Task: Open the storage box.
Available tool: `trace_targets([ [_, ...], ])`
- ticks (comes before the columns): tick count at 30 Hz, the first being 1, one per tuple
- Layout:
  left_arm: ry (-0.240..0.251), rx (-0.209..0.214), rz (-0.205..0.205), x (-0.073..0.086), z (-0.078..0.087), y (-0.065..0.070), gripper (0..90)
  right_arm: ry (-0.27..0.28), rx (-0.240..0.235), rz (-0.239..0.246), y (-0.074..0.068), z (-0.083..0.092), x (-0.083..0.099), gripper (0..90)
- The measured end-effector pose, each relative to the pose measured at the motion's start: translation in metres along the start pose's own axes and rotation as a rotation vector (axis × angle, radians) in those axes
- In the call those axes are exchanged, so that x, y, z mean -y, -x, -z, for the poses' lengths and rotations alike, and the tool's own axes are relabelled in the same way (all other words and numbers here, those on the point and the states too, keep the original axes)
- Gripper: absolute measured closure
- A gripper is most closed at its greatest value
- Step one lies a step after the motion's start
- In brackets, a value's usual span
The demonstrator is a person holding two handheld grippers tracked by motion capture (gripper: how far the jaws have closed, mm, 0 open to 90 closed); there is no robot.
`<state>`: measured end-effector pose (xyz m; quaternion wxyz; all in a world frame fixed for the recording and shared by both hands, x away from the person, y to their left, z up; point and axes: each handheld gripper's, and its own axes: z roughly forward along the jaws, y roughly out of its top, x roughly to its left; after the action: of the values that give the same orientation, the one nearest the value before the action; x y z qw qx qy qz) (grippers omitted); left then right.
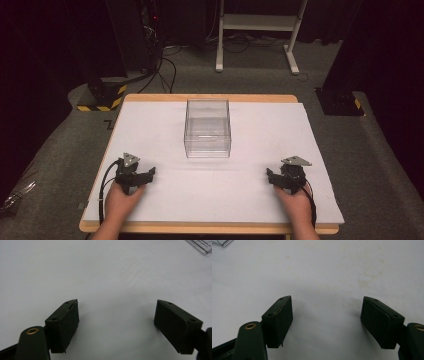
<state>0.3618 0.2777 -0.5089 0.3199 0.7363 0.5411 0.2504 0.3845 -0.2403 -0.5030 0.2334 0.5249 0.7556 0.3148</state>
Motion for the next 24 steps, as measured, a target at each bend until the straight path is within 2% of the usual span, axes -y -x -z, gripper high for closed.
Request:
trace_targets([
  [14, 0.0, 0.001, 0.005, 0.0, -0.001, -0.001, 19.4, 0.003, -0.001, 0.002, 0.0, 0.001, 0.0, 27.4],
  [15, 0.0, 0.001, 0.005, 0.0, -0.001, -0.001, 19.3, 0.006, -0.003, 0.004, 0.0, 0.001, 0.0, 30.0],
  [19, 0.0, 0.0, 0.009, 0.0, -0.001, -0.001, 18.9, 0.031, -0.006, 0.033, -0.003, 0.006, 0.001, 30.5],
  [24, -0.003, 0.01, 0.016, 0.0, -0.001, -0.002, 18.7, 0.075, -0.032, 0.044, -0.006, 0.015, 0.002, 32.9],
])
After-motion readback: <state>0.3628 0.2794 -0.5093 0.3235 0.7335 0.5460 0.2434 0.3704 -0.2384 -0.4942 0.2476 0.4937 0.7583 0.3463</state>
